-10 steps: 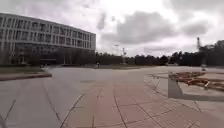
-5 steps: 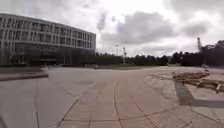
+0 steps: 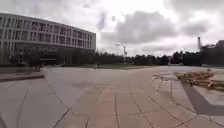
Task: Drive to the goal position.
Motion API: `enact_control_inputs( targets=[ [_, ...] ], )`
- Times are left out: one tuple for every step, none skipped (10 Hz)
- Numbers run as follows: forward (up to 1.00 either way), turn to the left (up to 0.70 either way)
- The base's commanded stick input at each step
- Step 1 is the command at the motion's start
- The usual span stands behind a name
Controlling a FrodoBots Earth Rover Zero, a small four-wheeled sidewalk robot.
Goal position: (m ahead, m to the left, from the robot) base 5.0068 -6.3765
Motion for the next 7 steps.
enact_control_inputs(
  targets=[
    [0.7, 0.0],
    [0.7, 0.0],
    [0.7, 0.0],
    [0.7, 0.0],
    [0.7, 0.0],
    [0.7, 0.0],
    [0.7, 0.23]
  ],
)
